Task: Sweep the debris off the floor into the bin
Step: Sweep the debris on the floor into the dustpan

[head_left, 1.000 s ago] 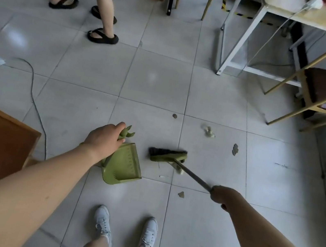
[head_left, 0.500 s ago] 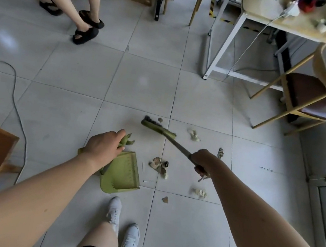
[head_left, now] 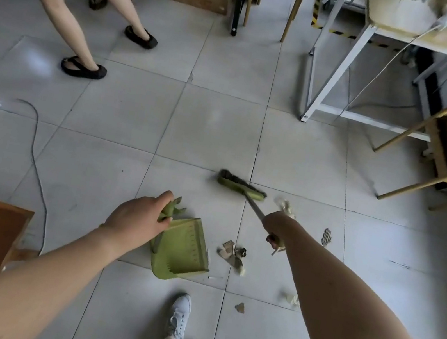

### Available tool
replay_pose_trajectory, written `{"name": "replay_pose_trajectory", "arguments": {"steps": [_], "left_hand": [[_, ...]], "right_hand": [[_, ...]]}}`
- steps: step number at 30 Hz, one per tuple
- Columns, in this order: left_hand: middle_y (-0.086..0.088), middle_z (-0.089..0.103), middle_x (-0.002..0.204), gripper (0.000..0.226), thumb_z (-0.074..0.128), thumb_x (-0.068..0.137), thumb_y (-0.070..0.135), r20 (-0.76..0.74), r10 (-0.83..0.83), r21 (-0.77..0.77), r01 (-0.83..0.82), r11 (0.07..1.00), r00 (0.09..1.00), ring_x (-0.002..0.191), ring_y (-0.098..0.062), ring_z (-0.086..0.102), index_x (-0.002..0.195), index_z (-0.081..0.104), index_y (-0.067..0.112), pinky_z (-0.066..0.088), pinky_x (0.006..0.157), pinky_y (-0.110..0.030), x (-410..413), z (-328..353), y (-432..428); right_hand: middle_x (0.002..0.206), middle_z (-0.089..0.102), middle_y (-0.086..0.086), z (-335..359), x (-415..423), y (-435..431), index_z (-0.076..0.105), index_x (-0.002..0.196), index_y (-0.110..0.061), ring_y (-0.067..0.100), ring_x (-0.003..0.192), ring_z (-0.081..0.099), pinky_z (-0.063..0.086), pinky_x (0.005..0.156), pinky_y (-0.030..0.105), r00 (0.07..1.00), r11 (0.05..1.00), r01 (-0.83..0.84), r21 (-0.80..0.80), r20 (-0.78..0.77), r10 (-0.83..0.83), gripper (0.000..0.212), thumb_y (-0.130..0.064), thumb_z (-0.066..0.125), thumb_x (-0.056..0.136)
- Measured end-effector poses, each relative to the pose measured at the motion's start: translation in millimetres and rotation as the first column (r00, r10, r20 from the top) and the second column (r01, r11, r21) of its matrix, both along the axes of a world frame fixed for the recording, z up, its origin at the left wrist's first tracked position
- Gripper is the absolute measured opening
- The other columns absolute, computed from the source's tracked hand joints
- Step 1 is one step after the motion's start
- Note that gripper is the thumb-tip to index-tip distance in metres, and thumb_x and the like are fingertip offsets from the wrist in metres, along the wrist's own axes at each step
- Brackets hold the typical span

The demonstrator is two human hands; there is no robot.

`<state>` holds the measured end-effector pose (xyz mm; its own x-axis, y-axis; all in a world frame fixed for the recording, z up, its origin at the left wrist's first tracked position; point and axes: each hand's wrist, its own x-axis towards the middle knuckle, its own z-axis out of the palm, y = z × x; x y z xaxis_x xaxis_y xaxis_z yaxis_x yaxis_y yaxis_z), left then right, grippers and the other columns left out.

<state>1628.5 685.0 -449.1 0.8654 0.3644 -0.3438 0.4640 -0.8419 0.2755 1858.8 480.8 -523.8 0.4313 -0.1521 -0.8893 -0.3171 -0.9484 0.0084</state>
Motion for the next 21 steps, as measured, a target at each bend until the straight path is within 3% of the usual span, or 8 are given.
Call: {"name": "replay_pose_trajectory", "arguments": {"steps": [5,9,13,16,21], "left_hand": [[-0.001,0.057,0.075,0.022,0.052,0.094,0.034,-0.006,0.034,0.004,-0.034,0.999,0.999,0.064,-0.022,0.053,0.098,0.033,0.025,0.037,0.052,-0.031,-2,-2,3],[-0.001,0.057,0.075,0.021,0.051,0.094,0.034,-0.004,0.033,0.027,-0.033,0.999,0.999,0.064,-0.022,0.055,0.098,0.033,0.025,0.042,0.052,-0.031,-11,-3,-15],[-0.001,0.058,0.078,0.021,0.049,0.095,0.033,0.025,0.057,0.054,-0.058,0.997,0.998,0.069,-0.025,0.057,0.11,0.039,0.021,0.049,0.059,-0.035,-33,-3,-52],[-0.003,0.059,0.08,0.024,0.051,0.095,0.032,0.079,0.111,0.061,-0.116,0.991,0.991,0.07,-0.027,0.057,0.113,0.04,0.02,0.046,0.057,-0.034,-57,-4,-84],[-0.006,0.061,0.083,0.025,0.053,0.095,0.031,0.165,0.145,0.049,-0.155,0.987,0.976,0.073,-0.03,0.059,0.113,0.043,0.018,0.044,0.056,-0.033,-95,2,-135]], "right_hand": [[0.069,0.045,0.01,2,-22,-36,0.041,0.08,-0.006,0.016,0.049,0.041,0.035,0.046,0.022,0.995,0.995,-0.099,0.016,-0.001,0.099,0.017,-0.015,0.035,0.094],[0.068,0.045,0.009,9,-44,-75,0.042,0.1,-0.002,0.017,0.049,0.04,0.044,0.047,0.031,0.988,0.989,-0.139,-0.041,-0.074,0.136,0.016,-0.015,0.035,0.094],[0.072,0.044,0.009,13,-82,-123,0.04,0.107,-0.002,0.018,0.052,0.044,0.04,0.046,0.028,0.985,0.988,-0.149,-0.03,-0.094,0.145,0.018,-0.014,0.037,0.093],[0.069,0.044,0.009,16,-115,-156,0.04,0.109,-0.001,0.017,0.05,0.041,0.041,0.045,0.027,0.979,0.985,-0.173,-0.028,-0.119,0.169,0.022,-0.017,0.035,0.093],[0.066,0.042,0.007,17,-165,-202,0.037,0.103,-0.001,0.016,0.049,0.037,0.047,0.061,0.022,0.977,0.985,-0.167,-0.043,-0.141,0.16,0.022,-0.022,0.033,0.095]]}}
